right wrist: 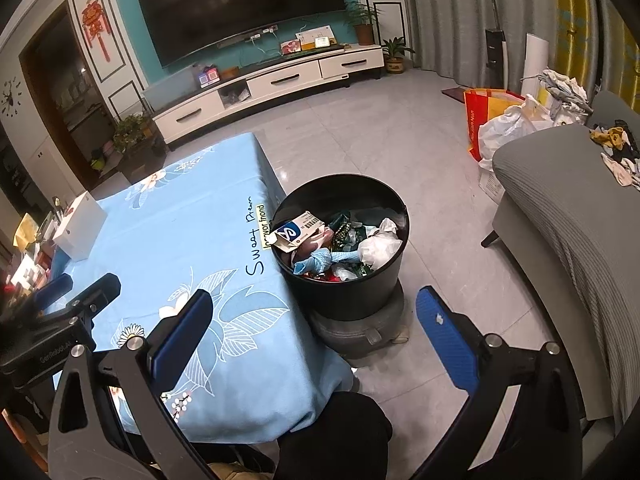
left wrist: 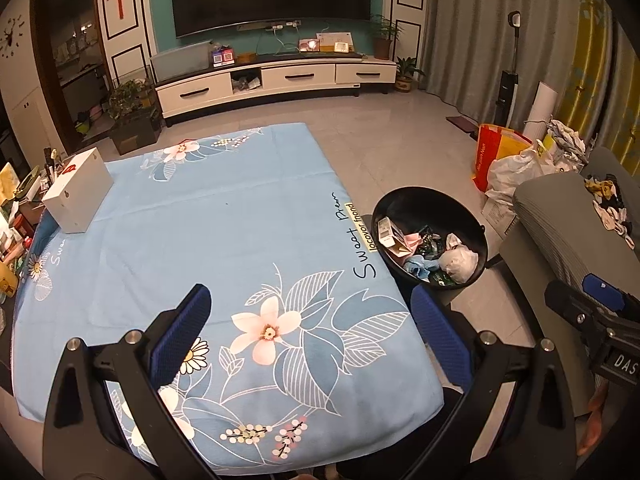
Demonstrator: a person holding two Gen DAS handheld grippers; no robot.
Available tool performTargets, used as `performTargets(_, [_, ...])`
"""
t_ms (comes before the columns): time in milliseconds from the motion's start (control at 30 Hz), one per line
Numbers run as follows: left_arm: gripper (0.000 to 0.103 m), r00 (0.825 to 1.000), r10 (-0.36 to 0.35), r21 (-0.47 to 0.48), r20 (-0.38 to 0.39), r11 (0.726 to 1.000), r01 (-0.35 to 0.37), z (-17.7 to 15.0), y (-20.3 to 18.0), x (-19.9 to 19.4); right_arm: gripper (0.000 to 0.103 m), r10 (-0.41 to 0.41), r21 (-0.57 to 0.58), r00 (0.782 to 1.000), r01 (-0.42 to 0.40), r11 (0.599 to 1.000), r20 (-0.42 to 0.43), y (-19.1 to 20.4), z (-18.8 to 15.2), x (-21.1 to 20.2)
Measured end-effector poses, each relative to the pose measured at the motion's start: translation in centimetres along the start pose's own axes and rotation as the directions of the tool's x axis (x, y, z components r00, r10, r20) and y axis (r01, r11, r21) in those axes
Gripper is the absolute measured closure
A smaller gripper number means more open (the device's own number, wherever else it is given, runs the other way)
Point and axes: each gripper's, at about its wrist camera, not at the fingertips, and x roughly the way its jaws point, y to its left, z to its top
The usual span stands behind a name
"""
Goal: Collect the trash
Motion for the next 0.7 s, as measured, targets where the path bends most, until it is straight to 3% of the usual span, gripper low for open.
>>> performTargets(700, [0.003,1.000,-0.002,-0.007,-0.012,1.000,0.002,-0.03,-0.45,0.45,0.003,0.009,0.004,1.000,-0.009,1.000,0.009,-0.53,-0.03,-0.04])
